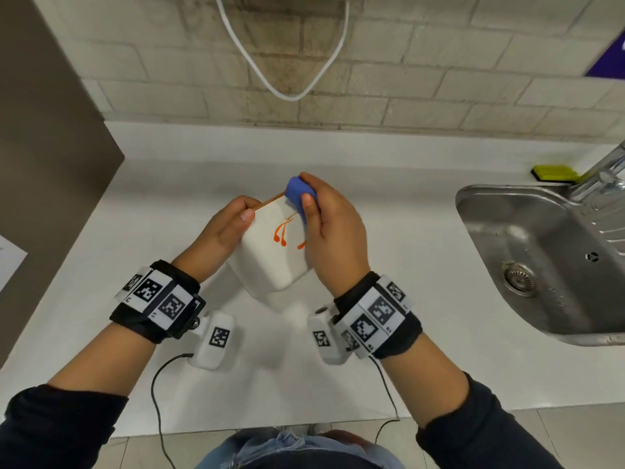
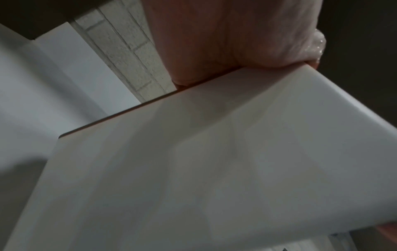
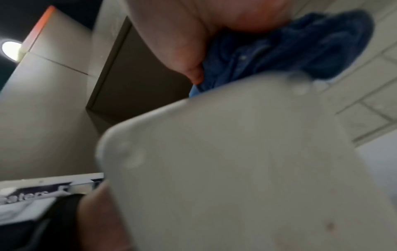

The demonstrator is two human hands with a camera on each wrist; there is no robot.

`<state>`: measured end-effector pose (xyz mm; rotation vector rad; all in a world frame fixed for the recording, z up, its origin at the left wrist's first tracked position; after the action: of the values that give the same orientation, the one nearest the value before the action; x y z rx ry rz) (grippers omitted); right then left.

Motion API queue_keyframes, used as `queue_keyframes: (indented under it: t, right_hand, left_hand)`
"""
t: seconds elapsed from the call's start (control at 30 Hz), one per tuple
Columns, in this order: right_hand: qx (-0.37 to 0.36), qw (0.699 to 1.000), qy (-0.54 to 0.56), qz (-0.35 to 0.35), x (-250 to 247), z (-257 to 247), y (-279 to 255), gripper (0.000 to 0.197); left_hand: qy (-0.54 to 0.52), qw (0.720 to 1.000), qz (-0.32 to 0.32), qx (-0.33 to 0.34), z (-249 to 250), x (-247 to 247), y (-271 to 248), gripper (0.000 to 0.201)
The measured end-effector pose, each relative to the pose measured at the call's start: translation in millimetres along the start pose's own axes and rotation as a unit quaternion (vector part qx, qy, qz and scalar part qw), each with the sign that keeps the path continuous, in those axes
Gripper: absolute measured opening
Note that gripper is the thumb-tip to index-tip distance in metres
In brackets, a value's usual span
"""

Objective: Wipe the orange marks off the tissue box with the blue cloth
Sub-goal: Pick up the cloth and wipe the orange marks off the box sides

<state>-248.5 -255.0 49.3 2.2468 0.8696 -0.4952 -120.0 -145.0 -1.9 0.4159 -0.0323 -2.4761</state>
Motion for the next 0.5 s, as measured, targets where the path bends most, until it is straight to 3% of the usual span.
queue_keyframes:
  t: [0.1,0.27,0.5]
  right_hand:
    - [-0.050,0.998,-0.035,-0.035,12,-20,-11,0.030]
    - [-0.127,0.982,-0.088,-0.108,20,-26,-35,0.037]
    - [-0.356,0.915,-0.111,-0.153,5,9,-47,0.028]
  left_hand:
    - [-0.018,1.000,0.000,0.024,-6,0,2,0.065]
    - [-0.040,0.999,-0.004,0.012,-13,-4,13,0.058]
    - [-0.043,0.999,-0.007,0.003,-10,-3,14,0.052]
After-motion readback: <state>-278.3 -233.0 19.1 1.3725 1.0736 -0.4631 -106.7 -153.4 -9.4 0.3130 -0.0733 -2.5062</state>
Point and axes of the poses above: each hand's wrist, its own y-axis towards the middle knuckle, its own x-axis out of the palm, z = x × y, the point moved 3 cm from there along y, towards the middle knuckle, and after that the axes turned 1 degree about x, right-handed, at the moved point
